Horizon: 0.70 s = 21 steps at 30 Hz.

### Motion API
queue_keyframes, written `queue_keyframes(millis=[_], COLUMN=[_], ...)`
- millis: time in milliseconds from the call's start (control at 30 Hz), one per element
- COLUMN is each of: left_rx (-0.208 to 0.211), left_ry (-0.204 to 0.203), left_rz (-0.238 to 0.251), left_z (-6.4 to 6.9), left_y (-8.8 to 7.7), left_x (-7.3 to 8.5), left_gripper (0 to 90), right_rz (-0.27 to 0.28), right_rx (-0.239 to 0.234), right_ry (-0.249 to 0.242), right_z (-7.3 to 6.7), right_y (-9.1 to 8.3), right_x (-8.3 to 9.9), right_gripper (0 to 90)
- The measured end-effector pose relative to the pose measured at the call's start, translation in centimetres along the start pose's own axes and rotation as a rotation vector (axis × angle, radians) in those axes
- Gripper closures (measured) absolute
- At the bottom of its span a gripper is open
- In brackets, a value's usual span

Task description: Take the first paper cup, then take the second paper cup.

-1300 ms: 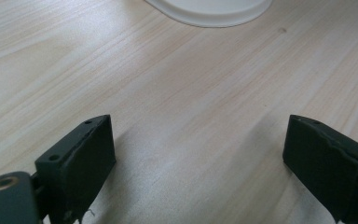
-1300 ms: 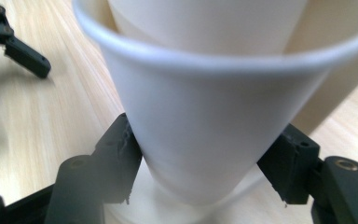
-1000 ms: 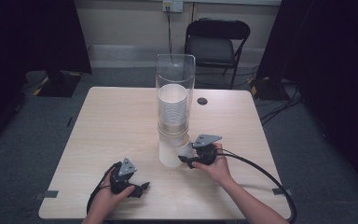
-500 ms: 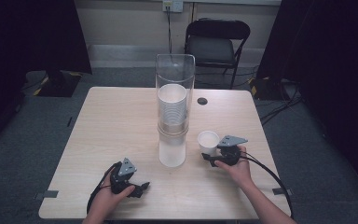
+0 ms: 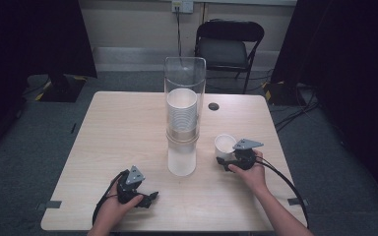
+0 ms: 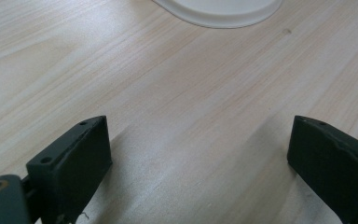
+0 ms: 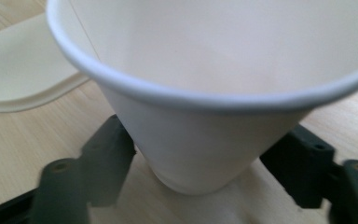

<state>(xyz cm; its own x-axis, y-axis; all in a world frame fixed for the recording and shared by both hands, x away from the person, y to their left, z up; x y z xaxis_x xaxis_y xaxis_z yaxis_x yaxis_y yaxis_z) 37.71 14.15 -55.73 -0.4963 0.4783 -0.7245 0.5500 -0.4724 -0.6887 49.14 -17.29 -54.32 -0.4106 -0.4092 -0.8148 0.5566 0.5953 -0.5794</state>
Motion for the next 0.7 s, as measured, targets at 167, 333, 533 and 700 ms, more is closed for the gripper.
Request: queue_keyframes(millis=[167, 333, 533, 700], left_rx=[0.001, 0.001, 0.000, 0.000], left_ry=[0.002, 0.003, 0.003, -0.005], left_rz=[-0.002, -0.004, -0.005, 0.000], left_z=[0.0, 0.0, 0.0, 0.0], left_y=[0.0, 0.0, 0.1, 0.1], left_x=[0.0, 0.0, 0.0, -0.1], left_gripper=[5.4, 4.9, 4.4, 4.4], right_rz=[0.002, 0.011, -0.009, -0.062], right_rx=[0.017, 0.047, 0.046, 0.003], right_ry=[0.008, 0.019, 0.005, -0.015], right_z=[0.1, 0.6, 0.4, -0.7], right_y=[-1.2, -2.9, -5.7, -6.7], right_x=[0.8, 1.6, 3.0, 5.1], right_gripper=[18.8, 14.9, 14.1, 14.1])
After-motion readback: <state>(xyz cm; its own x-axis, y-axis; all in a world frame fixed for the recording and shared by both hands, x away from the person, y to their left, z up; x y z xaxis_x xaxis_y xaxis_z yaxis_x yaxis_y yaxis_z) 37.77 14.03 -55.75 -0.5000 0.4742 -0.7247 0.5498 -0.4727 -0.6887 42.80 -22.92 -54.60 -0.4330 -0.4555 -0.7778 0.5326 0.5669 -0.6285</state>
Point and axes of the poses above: each handheld gripper's, and its own axes: y roughly forward along the jaws, x roughly out of its underside, z roughly to its right, the point moved 8 cm from there along y, roughly forward along the jaws, and after that the axes turned 3 degrees about -x, right-handed, at the moved point
